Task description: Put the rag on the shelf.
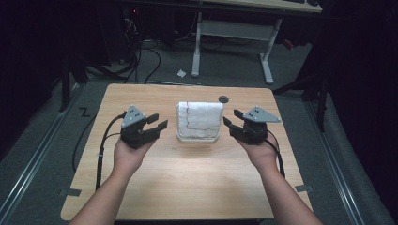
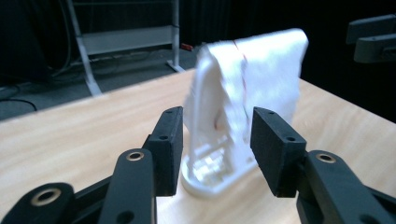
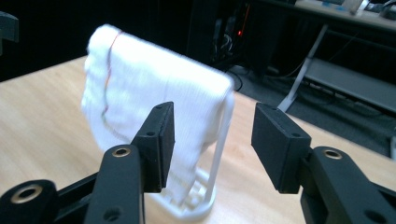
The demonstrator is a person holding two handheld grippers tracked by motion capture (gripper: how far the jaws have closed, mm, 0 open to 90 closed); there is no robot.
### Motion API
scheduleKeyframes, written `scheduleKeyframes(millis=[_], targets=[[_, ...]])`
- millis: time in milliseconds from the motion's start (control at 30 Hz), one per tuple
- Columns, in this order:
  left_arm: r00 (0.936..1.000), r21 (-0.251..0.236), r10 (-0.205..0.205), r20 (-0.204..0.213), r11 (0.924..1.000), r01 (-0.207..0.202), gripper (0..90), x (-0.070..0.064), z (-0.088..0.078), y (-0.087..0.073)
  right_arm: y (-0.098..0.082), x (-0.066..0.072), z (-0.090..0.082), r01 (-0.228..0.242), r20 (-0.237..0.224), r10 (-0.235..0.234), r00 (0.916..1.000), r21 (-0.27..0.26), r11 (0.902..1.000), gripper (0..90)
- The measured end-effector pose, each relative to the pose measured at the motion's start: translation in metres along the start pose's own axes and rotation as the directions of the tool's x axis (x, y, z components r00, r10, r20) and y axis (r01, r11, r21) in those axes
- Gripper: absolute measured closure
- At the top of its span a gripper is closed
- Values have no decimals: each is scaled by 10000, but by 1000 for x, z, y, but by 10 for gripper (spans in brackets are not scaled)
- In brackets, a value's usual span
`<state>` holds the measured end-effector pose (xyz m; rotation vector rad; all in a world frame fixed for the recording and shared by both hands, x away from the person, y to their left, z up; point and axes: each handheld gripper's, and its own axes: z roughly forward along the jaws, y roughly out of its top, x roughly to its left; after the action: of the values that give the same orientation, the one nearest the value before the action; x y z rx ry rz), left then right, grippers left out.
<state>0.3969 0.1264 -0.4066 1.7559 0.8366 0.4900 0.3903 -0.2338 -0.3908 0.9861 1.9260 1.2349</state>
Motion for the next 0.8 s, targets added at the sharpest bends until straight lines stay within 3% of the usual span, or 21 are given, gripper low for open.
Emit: scheduleKeyframes(millis=[67, 100, 133, 167, 200, 267, 333, 433, 467, 533, 600, 633, 667, 700, 733, 767, 800], targets=[[10000, 215, 29, 64, 9998, -30, 538, -4, -2, -12, -12, 7, -6, 93, -93, -93, 9999, 38, 9999, 490], [9998, 468, -30, 183, 9989, 21, 537, -8, -1, -26, -16, 10, -8, 110, -118, -109, 9999, 91, 9999, 488], [9998, 468, -30, 183, 9989, 21, 532, -8, -1, -26, -16, 10, -8, 110, -118, -109, 9999, 91, 9999, 488], [9987, 671, -272, 433, 9975, 243, 529, -12, -1, -42, -26, 16, -11, 148, -181, -143, 9997, 287, 9995, 483], [9987, 671, -272, 433, 9975, 243, 523, -12, -1, -42, -31, 19, -11, 177, -229, -168, 9996, 397, 9991, 479], [9987, 980, -160, 477, 9951, 112, 520, -17, 0, -58, -38, 23, -12, 187, -289, -173, 9994, 478, 9987, 475], [9982, 1371, -83, 598, 9906, 0, 510, -23, 2, -74, -59, 35, -11, 199, -501, -159, 9986, 805, 9966, 471], [9969, 2209, -120, 778, 9753, -55, 517, -33, 4, -96, -73, 44, -10, 166, -658, -96, 9978, 1067, 9942, 470], [9966, 2467, -124, 819, 9691, -82, 518, -37, 4, -102, -88, 52, -7, 71, -856, 49, 9963, 1390, 9903, 468], [9955, 2732, -74, 949, 9618, -189, 517, -49, 3, -115, -96, 58, -5, 123, -953, 35, 9954, 1640, 9864, 466], [9948, 2770, 123, 1010, 9600, -400, 508, -60, -1, -128, -110, 68, -4, 325, -1035, -122, 9946, 1968, 9799, 464], [9942, 2946, 115, 1067, 9547, -427, 509, -65, -1, -133, -117, 73, -5, 256, -1031, -48, 9947, 2014, 9792, 462], [9909, 3307, -79, 1346, 9430, -374, 509, -70, 2, -135, -125, 76, -7, 185, -982, 13, 9952, 2002, 9796, 469], [9797, 3768, -50, 2003, 9235, -724, 471, -83, 7, -138, -133, 81, -8, -119, -1056, 384, 9937, 2408, 9705, 473], [9797, 3768, -50, 2003, 9235, -724, 466, -83, 7, -138, -133, 81, -8, -119, -1056, 384, 9937, 2408, 9705, 473], [9777, 3671, 309, 2077, 9240, -1072, 466, -89, 8, -139, -133, 82, -7, -144, -1233, 468, 9913, 2520, 9676, 464], [9760, 3494, 618, 2088, 9274, -1335, 466, -94, 11, -138, -135, 85, -5, 173, -1301, 171, 9913, 2584, 9659, 466]])
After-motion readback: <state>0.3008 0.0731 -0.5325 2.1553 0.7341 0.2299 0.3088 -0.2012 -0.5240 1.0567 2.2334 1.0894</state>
